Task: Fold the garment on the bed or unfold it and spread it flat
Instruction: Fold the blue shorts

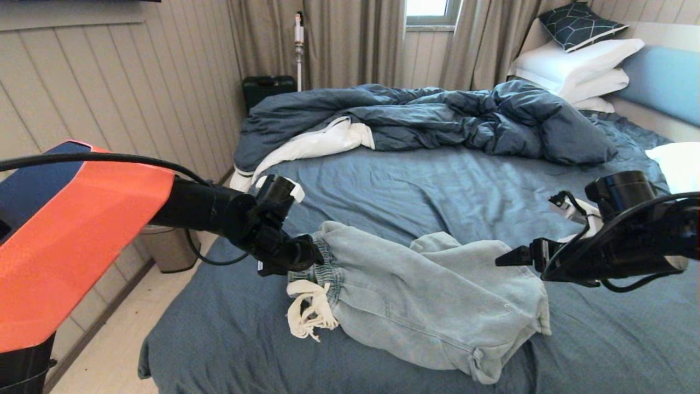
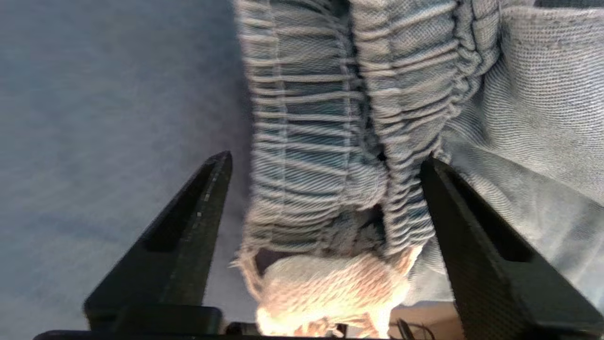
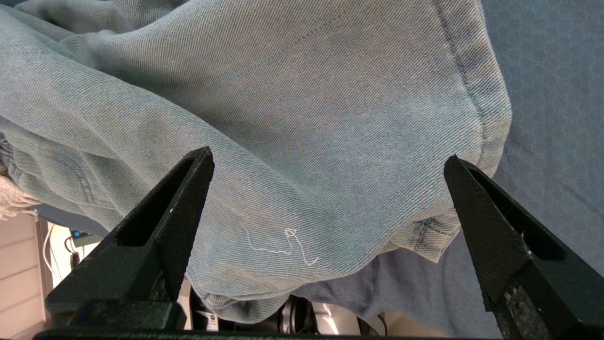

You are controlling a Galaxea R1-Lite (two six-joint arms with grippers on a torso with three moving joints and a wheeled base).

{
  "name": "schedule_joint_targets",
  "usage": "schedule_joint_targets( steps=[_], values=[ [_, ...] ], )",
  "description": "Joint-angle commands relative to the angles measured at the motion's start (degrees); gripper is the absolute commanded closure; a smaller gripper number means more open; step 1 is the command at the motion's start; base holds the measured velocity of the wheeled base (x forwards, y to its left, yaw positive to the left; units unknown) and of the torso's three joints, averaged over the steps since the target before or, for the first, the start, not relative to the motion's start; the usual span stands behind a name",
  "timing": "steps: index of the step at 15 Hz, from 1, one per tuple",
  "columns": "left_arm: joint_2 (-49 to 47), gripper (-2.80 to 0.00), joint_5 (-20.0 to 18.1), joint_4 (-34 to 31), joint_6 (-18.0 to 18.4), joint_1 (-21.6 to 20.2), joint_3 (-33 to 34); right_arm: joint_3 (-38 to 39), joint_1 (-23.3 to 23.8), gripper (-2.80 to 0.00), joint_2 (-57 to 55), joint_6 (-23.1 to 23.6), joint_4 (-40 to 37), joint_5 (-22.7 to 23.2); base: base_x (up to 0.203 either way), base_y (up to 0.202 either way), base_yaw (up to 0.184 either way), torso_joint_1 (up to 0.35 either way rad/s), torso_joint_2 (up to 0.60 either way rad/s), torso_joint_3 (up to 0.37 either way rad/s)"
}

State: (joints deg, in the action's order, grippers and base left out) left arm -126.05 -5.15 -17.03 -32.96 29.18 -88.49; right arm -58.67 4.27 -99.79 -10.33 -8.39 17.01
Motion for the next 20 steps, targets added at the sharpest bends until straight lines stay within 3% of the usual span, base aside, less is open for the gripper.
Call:
schedule_joint_targets(
  steps=[1, 17, 18, 20],
  values=[
    [-1.04, -2.8, -1.53, -0.11, -0.26, 0.17, -0.45, -0.21, -0.05, -2.8, -0.75, -0.05, -0.14, 0.04, 0.0, 0.0, 0.0, 0.0, 0.0, 0.0],
    [-9.48, -2.8, -2.41, -0.2, 1.15, 1.89, -5.2, -0.56, -0.05, -2.8, -0.75, -0.22, -0.05, 0.04, 0.0, 0.0, 0.0, 0.0, 0.0, 0.0],
    [-9.31, 0.0, -2.41, -0.28, 1.19, 2.08, -4.98, -0.55, -0.05, -2.8, -0.66, -0.22, -0.05, 0.04, 0.0, 0.0, 0.0, 0.0, 0.0, 0.0],
    [-7.89, 0.0, -2.41, -0.28, 1.86, 2.28, -4.01, -0.48, -0.05, -2.8, -0.32, -0.22, -0.14, 0.04, 0.0, 0.0, 0.0, 0.0, 0.0, 0.0]
  ],
)
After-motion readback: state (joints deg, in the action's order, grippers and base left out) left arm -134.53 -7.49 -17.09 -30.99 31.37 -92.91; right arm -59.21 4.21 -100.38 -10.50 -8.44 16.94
